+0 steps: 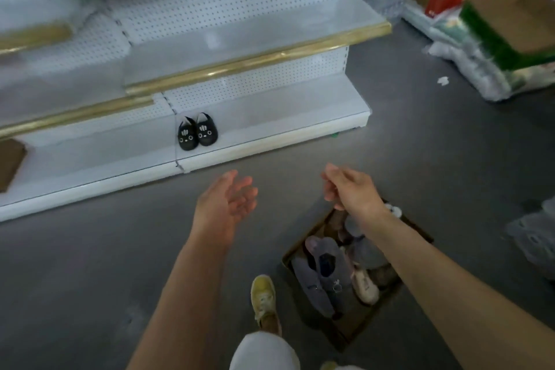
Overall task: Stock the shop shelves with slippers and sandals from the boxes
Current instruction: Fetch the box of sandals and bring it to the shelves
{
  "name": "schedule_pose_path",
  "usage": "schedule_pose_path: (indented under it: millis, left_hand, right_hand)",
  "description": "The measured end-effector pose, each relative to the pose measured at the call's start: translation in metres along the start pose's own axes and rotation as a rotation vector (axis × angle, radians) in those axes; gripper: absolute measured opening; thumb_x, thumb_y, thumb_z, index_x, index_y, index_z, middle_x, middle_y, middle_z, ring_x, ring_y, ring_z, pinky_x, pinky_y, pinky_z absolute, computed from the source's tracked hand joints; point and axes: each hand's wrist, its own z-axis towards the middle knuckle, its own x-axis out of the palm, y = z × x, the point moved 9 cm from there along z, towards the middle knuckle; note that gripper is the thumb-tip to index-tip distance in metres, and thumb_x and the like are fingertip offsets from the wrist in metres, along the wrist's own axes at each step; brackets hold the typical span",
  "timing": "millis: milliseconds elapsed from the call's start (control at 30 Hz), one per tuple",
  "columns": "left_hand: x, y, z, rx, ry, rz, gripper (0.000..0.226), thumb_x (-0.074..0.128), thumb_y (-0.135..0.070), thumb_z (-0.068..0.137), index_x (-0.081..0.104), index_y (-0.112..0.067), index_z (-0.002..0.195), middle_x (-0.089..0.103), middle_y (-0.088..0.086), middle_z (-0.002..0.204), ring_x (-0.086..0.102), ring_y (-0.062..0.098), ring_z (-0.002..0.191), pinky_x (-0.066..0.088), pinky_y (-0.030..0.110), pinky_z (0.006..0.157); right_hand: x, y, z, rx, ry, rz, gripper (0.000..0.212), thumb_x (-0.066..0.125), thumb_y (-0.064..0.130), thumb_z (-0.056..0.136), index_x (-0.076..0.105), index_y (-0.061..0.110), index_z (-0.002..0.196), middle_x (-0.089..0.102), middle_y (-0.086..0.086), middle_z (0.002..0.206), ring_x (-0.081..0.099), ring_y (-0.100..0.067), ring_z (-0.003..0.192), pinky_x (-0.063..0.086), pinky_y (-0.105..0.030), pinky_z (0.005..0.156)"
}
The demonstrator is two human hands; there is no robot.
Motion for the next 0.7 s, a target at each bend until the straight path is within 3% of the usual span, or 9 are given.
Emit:
schedule_pose_path:
  millis: [267, 467, 600, 700]
  left_hand:
    - [-0.161, -0.128, -0.109, 0.250, -0.286, -0.272, 0.022, 0.049, -0.029, 0.100, 0.061, -0.016, 0.113, 0.072, 0.006, 0.102, 0.069, 0.019, 0.082, 0.055, 0.033, 0.073]
    - [-0.313, -0.187, -0.197, 0.467, -0.558, -0.600, 0.046, 0.034, -0.050, 0.101, 0.065, -0.017, 0.107, 0.074, 0.006, 0.096, 0.068, 0.021, 0.083, 0.052, 0.036, 0.080]
    - [-0.419, -0.219, -0.244, 0.526, -0.690, -0.626, 0.034, 0.039, -0.045, 0.100, 0.064, -0.021, 0.097, 0.072, 0.001, 0.088, 0.066, 0.016, 0.073, 0.051, 0.031, 0.071]
    - [-0.507, -0.240, -0.281, 0.550, -0.811, -0.607, 0.024, 0.044, -0.036, 0.100, 0.062, -0.023, 0.092, 0.071, -0.001, 0.087, 0.065, 0.013, 0.069, 0.050, 0.029, 0.066]
  right_hand:
    - [0.109, 0.151, -0.082, -0.274, 0.228, -0.010, 0.028, 0.050, 0.036, 0.096, 0.068, 0.016, 0.090, 0.065, -0.002, 0.084, 0.060, -0.015, 0.072, 0.045, -0.034, 0.071]
    - [0.246, 0.242, -0.143, -0.442, 0.473, 0.015, 0.026, 0.052, 0.033, 0.096, 0.065, 0.011, 0.100, 0.066, -0.008, 0.088, 0.063, -0.019, 0.071, 0.049, -0.033, 0.064]
    - [0.367, 0.282, -0.182, -0.499, 0.619, 0.012, 0.022, 0.053, 0.036, 0.096, 0.062, 0.017, 0.103, 0.068, -0.006, 0.091, 0.065, -0.016, 0.067, 0.047, -0.027, 0.056]
    - [0.466, 0.309, -0.218, -0.532, 0.732, 0.004, 0.017, 0.053, 0.033, 0.095, 0.060, 0.019, 0.100, 0.068, -0.012, 0.095, 0.065, -0.019, 0.069, 0.049, -0.032, 0.060]
